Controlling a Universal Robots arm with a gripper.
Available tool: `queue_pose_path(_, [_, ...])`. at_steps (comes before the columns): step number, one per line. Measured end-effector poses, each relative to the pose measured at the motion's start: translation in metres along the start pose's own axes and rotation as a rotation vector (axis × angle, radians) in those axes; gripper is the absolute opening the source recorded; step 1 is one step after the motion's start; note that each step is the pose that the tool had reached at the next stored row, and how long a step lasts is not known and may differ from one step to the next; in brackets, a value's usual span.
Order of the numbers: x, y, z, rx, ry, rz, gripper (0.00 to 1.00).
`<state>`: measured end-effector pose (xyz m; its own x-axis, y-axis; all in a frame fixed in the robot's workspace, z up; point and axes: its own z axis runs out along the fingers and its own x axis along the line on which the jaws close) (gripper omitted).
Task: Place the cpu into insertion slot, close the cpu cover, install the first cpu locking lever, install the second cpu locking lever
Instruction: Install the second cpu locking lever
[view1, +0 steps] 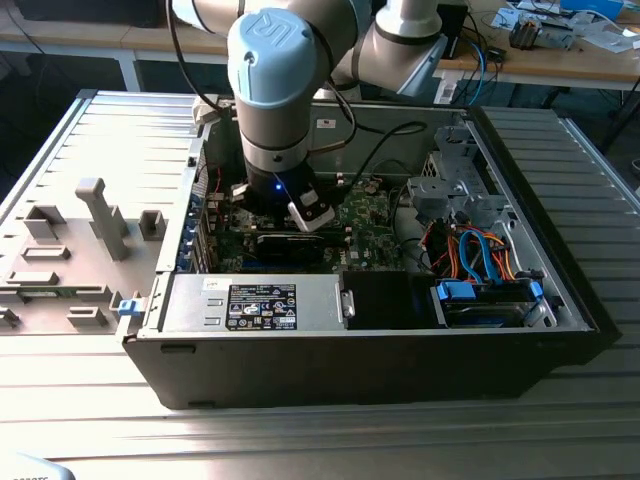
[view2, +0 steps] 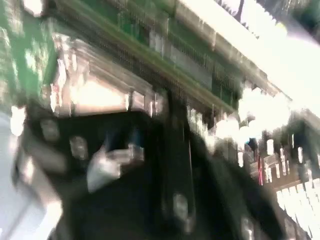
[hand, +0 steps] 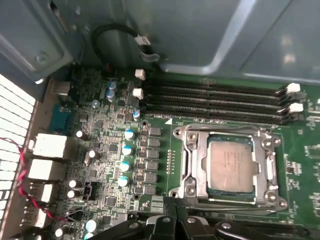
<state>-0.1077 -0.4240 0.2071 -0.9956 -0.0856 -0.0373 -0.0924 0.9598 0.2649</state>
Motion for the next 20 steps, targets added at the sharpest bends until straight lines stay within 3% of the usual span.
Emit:
queue_pose_path(1, [-0.0001, 0.0009, -0.0032, 0.0001, 0.0001, 0.0, 0.11])
queue_pose_path(4, [-0.0024, 0.0012, -0.0045, -0.0004, 0.0006, 0.0, 0.11])
queue_pose_path(10, [-0.0131, 0.001, -0.0043, 0.0026, 0.0118, 0.003, 0.11])
queue_pose_path(14, [-0.0243, 0.0018, -0.0036, 0.0041, 0.0205, 0.006, 0.11])
queue_pose_path(17, [-0.0355, 0.0048, -0.0023, 0.0215, 0.0294, 0.007, 0.11])
queue_pose_path(18, [-0.0393, 0.0074, -0.0014, 0.0327, 0.0316, 0.008, 0.11])
queue_pose_path(19, [-0.0416, 0.0123, 0.0, 0.053, 0.0339, 0.008, 0.11])
queue_pose_path(20, [-0.0424, 0.0177, 0.0015, 0.0658, 0.035, 0.008, 0.11])
